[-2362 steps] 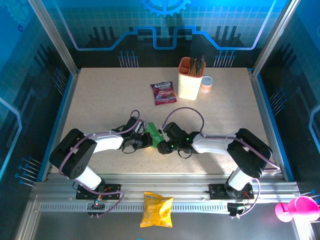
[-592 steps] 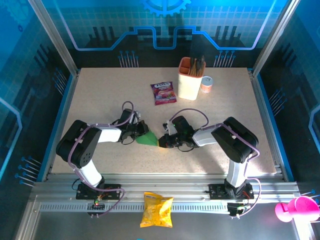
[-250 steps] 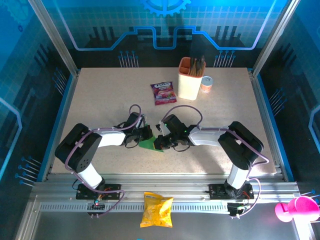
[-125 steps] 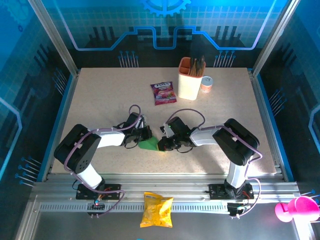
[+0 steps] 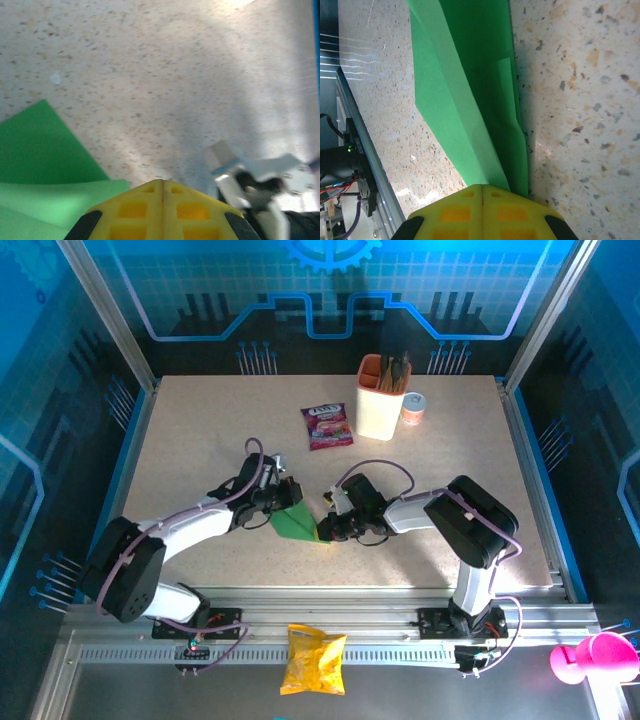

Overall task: Fold a paper plane with a square sheet of paper (pick it up from the middle)
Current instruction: Fourth fold the wing at the center of the table.

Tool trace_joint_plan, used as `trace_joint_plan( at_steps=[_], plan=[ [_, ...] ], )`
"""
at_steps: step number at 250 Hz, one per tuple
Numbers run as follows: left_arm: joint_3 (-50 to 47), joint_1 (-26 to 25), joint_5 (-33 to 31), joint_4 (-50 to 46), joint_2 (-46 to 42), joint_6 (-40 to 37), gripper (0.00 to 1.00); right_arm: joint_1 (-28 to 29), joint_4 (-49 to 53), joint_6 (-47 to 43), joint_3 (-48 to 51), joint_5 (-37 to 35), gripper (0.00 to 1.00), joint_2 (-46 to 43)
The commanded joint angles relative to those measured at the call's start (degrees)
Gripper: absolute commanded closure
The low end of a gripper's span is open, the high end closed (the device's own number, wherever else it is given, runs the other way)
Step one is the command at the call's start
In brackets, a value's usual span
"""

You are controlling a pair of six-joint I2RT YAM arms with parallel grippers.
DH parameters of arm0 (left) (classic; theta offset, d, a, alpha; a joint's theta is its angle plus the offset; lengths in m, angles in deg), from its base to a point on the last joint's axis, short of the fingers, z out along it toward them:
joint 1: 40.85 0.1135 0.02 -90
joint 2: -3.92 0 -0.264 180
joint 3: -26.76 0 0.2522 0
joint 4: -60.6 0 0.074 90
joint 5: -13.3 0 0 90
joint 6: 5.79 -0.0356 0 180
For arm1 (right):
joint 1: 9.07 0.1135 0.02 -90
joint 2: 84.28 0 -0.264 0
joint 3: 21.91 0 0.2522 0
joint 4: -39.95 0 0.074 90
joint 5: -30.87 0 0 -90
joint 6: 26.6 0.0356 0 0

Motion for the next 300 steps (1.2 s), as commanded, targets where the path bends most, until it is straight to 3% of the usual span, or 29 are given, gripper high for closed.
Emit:
trace_joint_plan(
  at_steps=[1, 23, 125, 179, 218, 300],
  plan=[
    [-1.39, -1.99, 2.07, 1.61, -1.21, 5.08, 0.95, -0.52, 4.42, 0.24, 2.86, -4.96, 1.00, 4.63],
    [-4.38, -3.24, 2.02, 5.31, -1.18, 8.83, 1.00, -0.52, 4.25, 0.57, 2.83, -4.71, 1.00, 5.08],
    [-10.92, -7.70, 1.90, 20.85, 6.69, 18.54, 1.00, -0.43, 5.09, 1.32, 2.48, -4.60, 1.00, 6.32],
    [-14.08, -8.92, -2.10, 24.61, 10.43, 24.15, 1.00, -0.43, 5.95, 3.41, 2.14, -4.22, 1.00, 6.83],
    [-14.55, -8.62, -6.48, 22.15, 12.65, 28.97, 1.00, -0.33, 8.21, 5.55, 1.46, -4.13, 1.00, 7.20],
    [-9.04, -5.58, -13.21, 2.06, 8.95, 29.39, 1.00, 0.36, 21.48, 4.77, -2.47, -8.90, 1.00, 7.82]
  ],
)
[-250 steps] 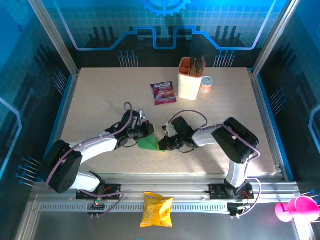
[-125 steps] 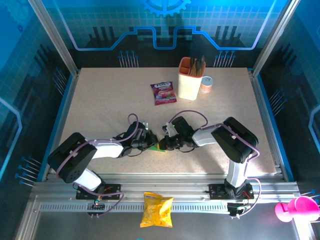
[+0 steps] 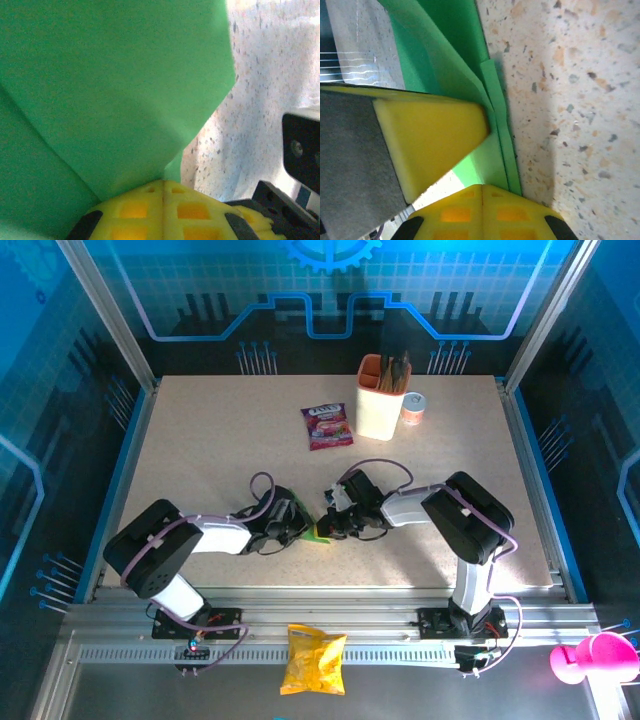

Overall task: Fold a paper plane with a square sheet of paper (pick it up from the middle)
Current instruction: Fourth fold the wing at the center of the table.

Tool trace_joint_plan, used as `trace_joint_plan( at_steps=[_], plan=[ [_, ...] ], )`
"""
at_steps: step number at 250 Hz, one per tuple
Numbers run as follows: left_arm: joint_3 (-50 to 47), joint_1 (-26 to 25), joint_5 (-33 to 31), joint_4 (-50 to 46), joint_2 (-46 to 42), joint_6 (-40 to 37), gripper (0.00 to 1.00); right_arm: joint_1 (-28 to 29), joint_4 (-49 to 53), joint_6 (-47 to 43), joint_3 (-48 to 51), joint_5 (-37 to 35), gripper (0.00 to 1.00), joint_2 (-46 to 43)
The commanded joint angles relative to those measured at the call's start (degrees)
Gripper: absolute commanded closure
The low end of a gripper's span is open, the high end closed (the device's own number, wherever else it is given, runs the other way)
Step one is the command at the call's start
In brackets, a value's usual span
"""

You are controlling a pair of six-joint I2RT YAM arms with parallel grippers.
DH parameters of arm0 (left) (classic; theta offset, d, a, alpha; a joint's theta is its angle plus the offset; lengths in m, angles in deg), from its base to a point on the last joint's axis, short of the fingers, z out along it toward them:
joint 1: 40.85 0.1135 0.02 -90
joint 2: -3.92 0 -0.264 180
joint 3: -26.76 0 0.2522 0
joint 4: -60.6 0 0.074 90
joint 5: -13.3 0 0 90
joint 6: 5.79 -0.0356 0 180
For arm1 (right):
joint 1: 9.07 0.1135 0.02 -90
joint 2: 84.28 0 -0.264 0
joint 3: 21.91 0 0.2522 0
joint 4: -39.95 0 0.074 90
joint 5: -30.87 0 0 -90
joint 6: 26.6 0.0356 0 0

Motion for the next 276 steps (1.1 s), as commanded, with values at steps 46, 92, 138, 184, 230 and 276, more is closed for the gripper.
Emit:
trace_joint_plan(
  at_steps=[46, 92, 138, 184, 230, 276],
  plan=[
    [1.59, 7.73, -6.68, -14.84, -0.70, -2.38, 1.00, 1.32, 15.20, -0.32, 1.95, -11.73, 1.00, 6.60],
    [1.46, 12.43, -5.72, -14.70, 0.68, -4.54, 1.00, 1.84, 15.12, 0.11, 1.71, -11.82, 1.00, 7.67],
    [2.17, 16.62, -6.81, -15.76, 0.86, -6.34, 1.00, 2.09, 14.49, 0.38, 2.11, -11.94, 1.00, 8.25],
    [3.18, 21.76, -8.44, -16.76, 1.42, -7.54, 1.00, 2.11, 13.64, 0.47, 2.86, -11.84, 1.00, 8.60],
    [4.93, 27.76, -7.85, -15.42, 3.18, -8.07, 1.00, 2.13, 12.73, 0.64, 3.59, -11.62, 1.00, 8.95],
    [8.22, 33.19, -7.44, -18.42, 2.30, -7.14, 1.00, 2.11, 12.23, 0.65, 3.89, -11.52, 1.00, 8.64]
  ],
)
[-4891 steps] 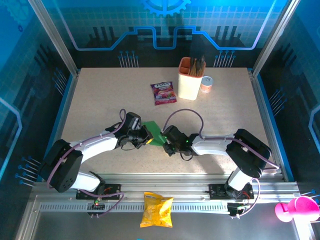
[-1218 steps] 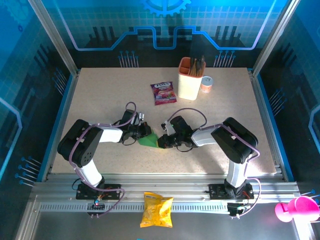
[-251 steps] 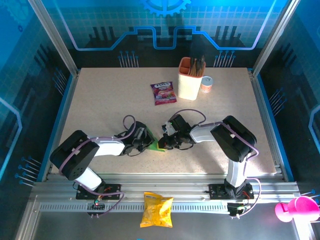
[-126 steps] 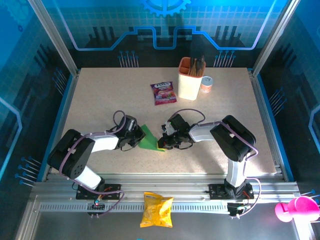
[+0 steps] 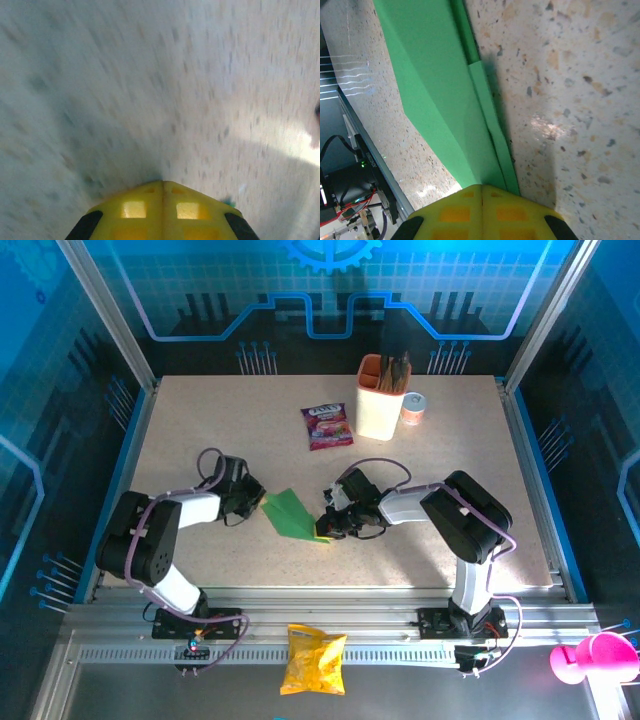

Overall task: Fold a paper plane with a square sheet of paper (pick it up from the middle)
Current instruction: Fourth fold the wing at the center of the table.

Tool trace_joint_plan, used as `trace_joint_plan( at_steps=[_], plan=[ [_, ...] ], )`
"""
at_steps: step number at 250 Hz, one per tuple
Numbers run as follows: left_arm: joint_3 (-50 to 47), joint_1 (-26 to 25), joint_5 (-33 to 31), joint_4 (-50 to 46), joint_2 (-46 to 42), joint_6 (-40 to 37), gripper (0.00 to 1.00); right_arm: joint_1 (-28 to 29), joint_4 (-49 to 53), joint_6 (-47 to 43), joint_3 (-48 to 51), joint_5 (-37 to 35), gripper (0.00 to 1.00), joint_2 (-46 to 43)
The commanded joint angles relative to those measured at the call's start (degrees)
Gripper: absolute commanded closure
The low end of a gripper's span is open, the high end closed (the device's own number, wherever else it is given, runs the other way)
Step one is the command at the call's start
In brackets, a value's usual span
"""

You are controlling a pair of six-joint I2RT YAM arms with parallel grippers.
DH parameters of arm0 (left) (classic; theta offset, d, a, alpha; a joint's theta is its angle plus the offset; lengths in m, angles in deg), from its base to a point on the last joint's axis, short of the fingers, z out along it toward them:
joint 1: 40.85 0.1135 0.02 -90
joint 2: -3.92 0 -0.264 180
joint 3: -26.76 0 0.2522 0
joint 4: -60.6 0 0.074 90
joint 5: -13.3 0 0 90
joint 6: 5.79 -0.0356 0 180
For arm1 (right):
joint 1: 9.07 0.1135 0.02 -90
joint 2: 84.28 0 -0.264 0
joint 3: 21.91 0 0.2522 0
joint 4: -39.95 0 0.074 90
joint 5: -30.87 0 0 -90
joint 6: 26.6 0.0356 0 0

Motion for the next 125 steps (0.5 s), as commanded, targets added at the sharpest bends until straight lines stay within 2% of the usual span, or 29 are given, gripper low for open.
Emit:
trace_joint_plan(
  at_steps=[1, 28, 50, 79, 104, 125],
  plan=[
    [1.15, 5.60, -8.46, -5.90, 0.82, -0.62, 1.00, 1.87, 9.86, -0.42, 4.95, -10.94, 1.00, 7.42],
    [2.52, 5.50, -6.50, -7.54, -1.84, -3.44, 1.00, 1.83, 9.63, -0.42, 4.85, -10.77, 1.00, 7.29],
    [2.40, 2.67, -3.42, -6.83, -4.86, -5.72, 1.00, 1.79, 9.01, -0.43, 4.76, -10.30, 1.00, 7.54],
    [3.46, -6.24, -0.64, -6.60, -6.60, -7.63, 1.00, 1.83, 8.45, -0.34, 4.46, -10.08, 1.00, 7.86],
    [4.01, -15.05, -1.61, -4.93, -6.07, -7.58, 1.00, 1.83, 8.28, -0.29, 4.33, -10.22, 1.00, 7.92],
    [3.93, -19.39, -1.84, -1.90, -3.48, -5.90, 1.00, 1.83, 8.31, -0.25, 4.38, -10.41, 1.00, 7.90]
  ],
)
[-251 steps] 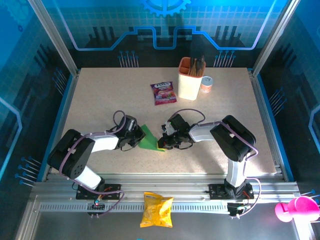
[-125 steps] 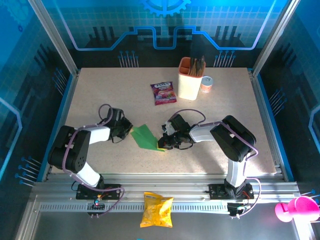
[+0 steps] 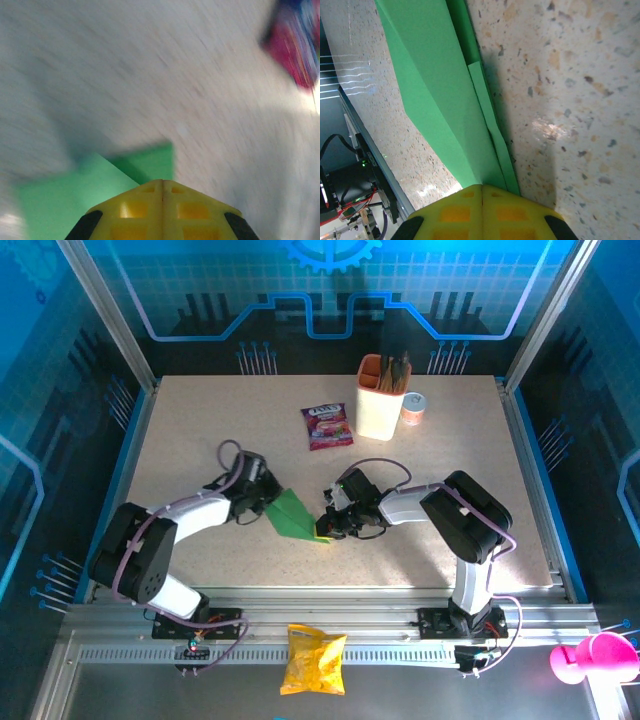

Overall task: Fold a paper plane with a square sheet of paper (pick it up from the middle)
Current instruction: Fourth fold the wing at the center of the table.

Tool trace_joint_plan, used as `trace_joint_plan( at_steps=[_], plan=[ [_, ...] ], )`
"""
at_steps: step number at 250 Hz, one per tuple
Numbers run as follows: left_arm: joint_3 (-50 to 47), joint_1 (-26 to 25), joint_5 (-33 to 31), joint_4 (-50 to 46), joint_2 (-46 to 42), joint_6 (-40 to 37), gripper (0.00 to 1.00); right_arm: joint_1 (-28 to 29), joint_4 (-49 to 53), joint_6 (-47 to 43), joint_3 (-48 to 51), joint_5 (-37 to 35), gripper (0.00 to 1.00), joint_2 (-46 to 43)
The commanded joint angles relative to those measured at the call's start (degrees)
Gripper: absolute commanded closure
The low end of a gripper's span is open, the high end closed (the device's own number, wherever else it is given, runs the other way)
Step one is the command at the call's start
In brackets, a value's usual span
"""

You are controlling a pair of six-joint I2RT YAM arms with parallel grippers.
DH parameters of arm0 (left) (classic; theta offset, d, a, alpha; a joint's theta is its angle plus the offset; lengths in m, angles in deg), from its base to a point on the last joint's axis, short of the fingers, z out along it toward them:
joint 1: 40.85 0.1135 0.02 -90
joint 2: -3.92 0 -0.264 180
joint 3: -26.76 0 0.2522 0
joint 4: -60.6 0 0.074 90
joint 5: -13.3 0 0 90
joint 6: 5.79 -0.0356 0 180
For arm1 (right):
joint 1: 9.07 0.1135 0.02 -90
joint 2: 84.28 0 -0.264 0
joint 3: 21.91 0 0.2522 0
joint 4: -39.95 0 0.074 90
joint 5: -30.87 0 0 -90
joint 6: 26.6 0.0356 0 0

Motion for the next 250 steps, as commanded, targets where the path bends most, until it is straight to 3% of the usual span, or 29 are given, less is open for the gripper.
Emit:
trace_joint_plan(
  at_steps=[1, 53, 95, 250],
  plan=[
    [0.53, -5.27, 0.72, 2.39, 2.04, -0.25, 1.00, 1.83, 8.94, -0.27, 4.14, -10.85, 1.00, 7.90],
    [0.12, -6.11, 1.58, 4.13, 11.63, 4.64, 1.00, 1.83, 8.85, -1.06, 4.88, -11.07, 1.00, 6.47],
    [-2.49, -4.68, 1.23, 4.77, 15.96, 8.48, 1.00, 1.30, 6.99, -3.49, 10.59, -11.49, 1.00, -0.88],
    [-1.93, -2.96, 1.05, 3.74, 15.53, 6.80, 1.00, -1.54, 15.18, -1.94, 21.80, -13.67, 1.00, -12.80]
  ],
)
